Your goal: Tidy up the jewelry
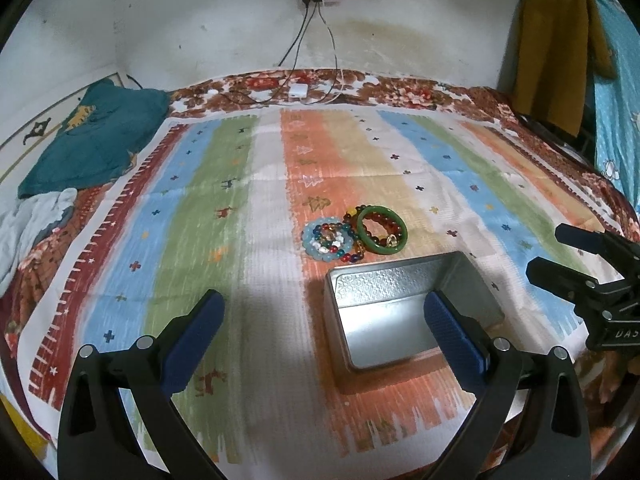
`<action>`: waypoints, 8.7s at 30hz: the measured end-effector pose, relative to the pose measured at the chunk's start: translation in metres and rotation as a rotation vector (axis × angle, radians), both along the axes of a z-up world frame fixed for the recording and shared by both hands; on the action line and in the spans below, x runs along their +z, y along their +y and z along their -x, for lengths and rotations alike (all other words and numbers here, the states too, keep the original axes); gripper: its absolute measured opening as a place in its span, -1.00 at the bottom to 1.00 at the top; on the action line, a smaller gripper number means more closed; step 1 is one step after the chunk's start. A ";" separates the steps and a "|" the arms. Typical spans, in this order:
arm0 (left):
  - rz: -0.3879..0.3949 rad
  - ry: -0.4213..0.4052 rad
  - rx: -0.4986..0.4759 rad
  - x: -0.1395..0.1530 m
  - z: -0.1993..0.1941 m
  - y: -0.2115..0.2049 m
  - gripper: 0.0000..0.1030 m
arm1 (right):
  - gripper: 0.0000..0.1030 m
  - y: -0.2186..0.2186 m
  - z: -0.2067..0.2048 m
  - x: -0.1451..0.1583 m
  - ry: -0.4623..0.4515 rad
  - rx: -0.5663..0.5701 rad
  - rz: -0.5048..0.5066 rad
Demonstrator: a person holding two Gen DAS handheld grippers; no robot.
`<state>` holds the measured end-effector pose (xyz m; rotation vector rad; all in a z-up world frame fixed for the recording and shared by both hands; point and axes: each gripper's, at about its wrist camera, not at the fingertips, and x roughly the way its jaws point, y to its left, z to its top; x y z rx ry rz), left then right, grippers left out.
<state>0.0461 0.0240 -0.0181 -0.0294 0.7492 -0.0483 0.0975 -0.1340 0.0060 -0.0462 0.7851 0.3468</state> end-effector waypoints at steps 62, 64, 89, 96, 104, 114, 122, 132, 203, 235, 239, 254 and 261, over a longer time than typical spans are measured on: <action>0.158 0.242 0.021 -0.048 -0.141 0.029 0.84 | 0.93 0.020 -0.143 -0.042 0.248 0.014 -0.004; 0.157 0.253 0.018 -0.051 -0.145 0.028 0.81 | 0.93 0.021 -0.145 -0.044 0.258 0.019 -0.005; 0.261 0.366 -0.049 -0.077 -0.182 0.026 -0.12 | 0.59 0.031 -0.178 -0.076 0.372 0.024 -0.030; 0.261 0.388 -0.074 -0.083 -0.190 0.022 -0.31 | 0.37 0.034 -0.186 -0.086 0.397 0.025 -0.030; 0.258 0.414 -0.088 -0.092 -0.197 0.020 -0.36 | -0.01 0.041 -0.194 -0.094 0.422 0.041 -0.027; 0.233 0.430 -0.072 -0.097 -0.199 0.024 -0.74 | -0.54 0.043 -0.198 -0.106 0.454 0.051 -0.025; 0.224 0.421 -0.079 -0.093 -0.196 0.021 -0.82 | -0.62 0.042 -0.197 -0.104 0.460 0.059 -0.033; 0.213 0.414 -0.097 -0.088 -0.194 0.015 -0.82 | -0.82 0.043 -0.194 -0.096 0.444 0.077 -0.009; 0.288 0.170 -0.170 0.023 -0.094 -0.001 -0.82 | -0.83 0.024 -0.095 -0.002 0.232 0.131 -0.006; 0.311 0.212 -0.074 0.005 -0.057 0.016 -0.06 | -0.13 0.013 -0.066 -0.008 0.283 0.119 -0.065; 0.317 0.230 -0.024 -0.002 -0.065 0.028 0.17 | 0.10 0.006 -0.076 -0.012 0.300 0.083 -0.079; 0.304 0.262 0.046 -0.015 -0.088 0.042 0.61 | 0.42 0.008 -0.098 -0.016 0.299 0.051 -0.069; 0.294 0.268 0.034 -0.019 -0.098 0.039 0.61 | 0.47 0.012 -0.111 -0.021 0.309 0.047 -0.056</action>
